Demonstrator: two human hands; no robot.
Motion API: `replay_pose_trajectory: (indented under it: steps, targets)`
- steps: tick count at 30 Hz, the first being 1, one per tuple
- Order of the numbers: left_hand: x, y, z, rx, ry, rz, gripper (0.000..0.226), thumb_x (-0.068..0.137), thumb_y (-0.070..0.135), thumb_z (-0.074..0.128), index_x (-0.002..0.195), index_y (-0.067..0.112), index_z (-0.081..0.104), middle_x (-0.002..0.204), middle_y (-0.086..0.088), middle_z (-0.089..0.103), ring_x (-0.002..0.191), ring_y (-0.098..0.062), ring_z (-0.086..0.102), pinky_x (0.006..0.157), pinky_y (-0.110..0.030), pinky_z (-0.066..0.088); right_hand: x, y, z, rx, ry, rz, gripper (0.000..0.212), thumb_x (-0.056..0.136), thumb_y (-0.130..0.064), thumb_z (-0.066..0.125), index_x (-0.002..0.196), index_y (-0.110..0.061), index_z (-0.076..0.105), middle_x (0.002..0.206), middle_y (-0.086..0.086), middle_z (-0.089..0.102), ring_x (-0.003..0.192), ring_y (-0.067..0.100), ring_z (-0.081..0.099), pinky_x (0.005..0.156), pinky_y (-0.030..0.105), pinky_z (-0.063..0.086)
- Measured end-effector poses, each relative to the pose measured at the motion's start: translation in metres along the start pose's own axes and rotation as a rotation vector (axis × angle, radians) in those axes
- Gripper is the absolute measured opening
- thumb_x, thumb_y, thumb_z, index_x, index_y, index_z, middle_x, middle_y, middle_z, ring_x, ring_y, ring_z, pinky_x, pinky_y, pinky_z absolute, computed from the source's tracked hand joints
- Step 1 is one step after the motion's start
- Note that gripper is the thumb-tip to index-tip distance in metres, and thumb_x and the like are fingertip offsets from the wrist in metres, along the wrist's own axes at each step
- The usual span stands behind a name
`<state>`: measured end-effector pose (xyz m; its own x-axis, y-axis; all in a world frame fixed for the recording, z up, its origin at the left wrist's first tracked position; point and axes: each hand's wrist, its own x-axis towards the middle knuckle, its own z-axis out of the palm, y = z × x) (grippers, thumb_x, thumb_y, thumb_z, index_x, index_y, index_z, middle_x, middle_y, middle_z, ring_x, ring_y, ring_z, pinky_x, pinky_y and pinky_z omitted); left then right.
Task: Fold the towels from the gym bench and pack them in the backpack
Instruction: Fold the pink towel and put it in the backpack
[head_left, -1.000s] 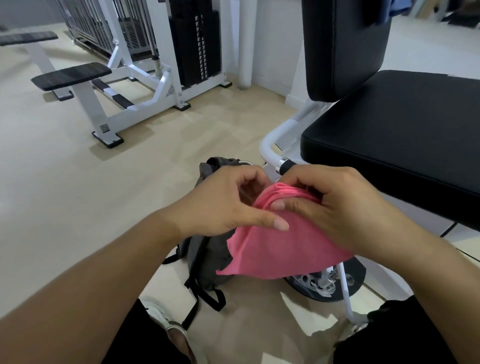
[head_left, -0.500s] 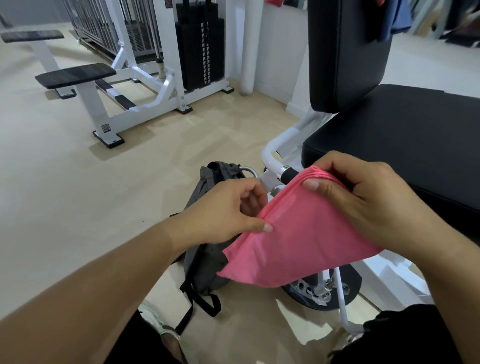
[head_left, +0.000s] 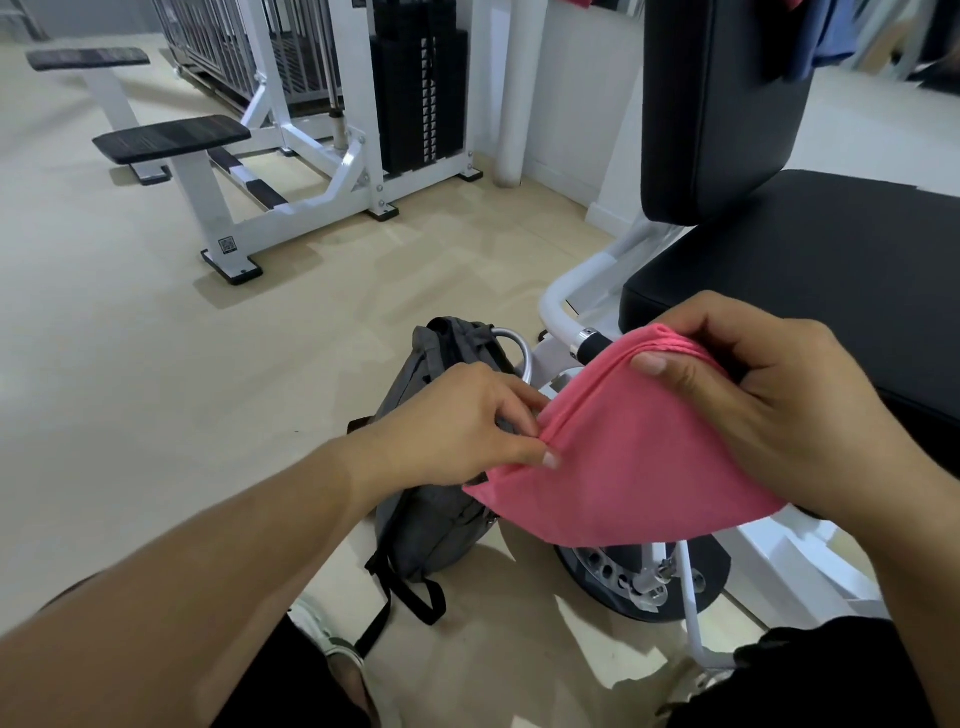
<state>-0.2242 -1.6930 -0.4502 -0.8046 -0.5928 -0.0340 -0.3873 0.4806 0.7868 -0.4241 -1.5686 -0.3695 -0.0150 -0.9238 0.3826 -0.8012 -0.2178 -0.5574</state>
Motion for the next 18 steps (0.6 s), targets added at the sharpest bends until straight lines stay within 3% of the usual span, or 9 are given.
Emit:
replay_pose_trajectory:
  steps: [4,7,9,13,15,18]
  targets:
    - [0.001,-0.002,0.006,0.034,-0.043,0.01,0.007,0.084,0.032,0.082,0.083,0.026,0.084,0.128,0.014,0.07,0.117,0.01,0.058,0.106,-0.025,0.044,-0.001,-0.001,-0.002,-0.009,0.022,-0.033,0.008,0.096,-0.043,0.061,0.097,-0.036,0.065,0.095,-0.021,0.069,0.085,-0.002,0.066,0.065,0.005,0.044]
    - [0.001,-0.001,0.004,-0.006,-0.059,-0.003,0.013,0.087,0.028,0.08,0.074,0.029,0.08,0.099,0.011,0.077,0.099,-0.003,0.069,0.097,-0.034,0.051,-0.001,-0.002,-0.006,-0.022,0.059,-0.024,0.011,0.094,-0.042,0.061,0.097,-0.033,0.067,0.098,-0.023,0.068,0.085,-0.004,0.065,0.065,0.004,0.043]
    - [0.002,0.0,0.002,-0.042,-0.006,-0.024,0.01,0.084,0.027,0.083,0.075,0.023,0.081,0.081,0.013,0.078,0.084,-0.003,0.071,0.089,-0.029,0.055,0.0,-0.001,-0.009,-0.033,0.09,-0.009,0.01,0.092,-0.043,0.059,0.096,-0.037,0.066,0.098,-0.026,0.067,0.085,-0.005,0.064,0.065,0.004,0.043]
    - [0.004,0.002,0.0,-0.205,0.23,-0.035,0.018,0.079,0.013,0.087,0.077,0.006,0.07,0.069,0.002,0.074,0.064,-0.011,0.068,0.074,-0.027,0.059,0.001,0.005,-0.016,-0.052,0.18,0.041,0.007,0.093,-0.041,0.061,0.087,-0.04,0.063,0.089,-0.037,0.065,0.079,-0.013,0.061,0.063,0.001,0.04]
    - [0.004,0.003,-0.002,-0.257,0.276,-0.027,0.026,0.08,0.005,0.084,0.082,0.008,0.058,0.07,-0.004,0.071,0.062,-0.011,0.064,0.07,-0.029,0.056,0.002,0.008,-0.019,-0.054,0.222,0.07,0.008,0.093,-0.041,0.062,0.085,-0.039,0.064,0.084,-0.04,0.063,0.078,-0.014,0.06,0.062,0.0,0.039]
    - [0.004,0.003,-0.002,-0.278,0.289,-0.022,0.034,0.08,-0.002,0.076,0.093,0.019,0.053,0.077,0.005,0.075,0.072,-0.011,0.07,0.074,-0.026,0.056,0.001,0.009,-0.022,-0.048,0.238,0.102,0.007,0.093,-0.043,0.061,0.086,-0.045,0.063,0.085,-0.038,0.064,0.079,-0.012,0.061,0.063,0.001,0.04]
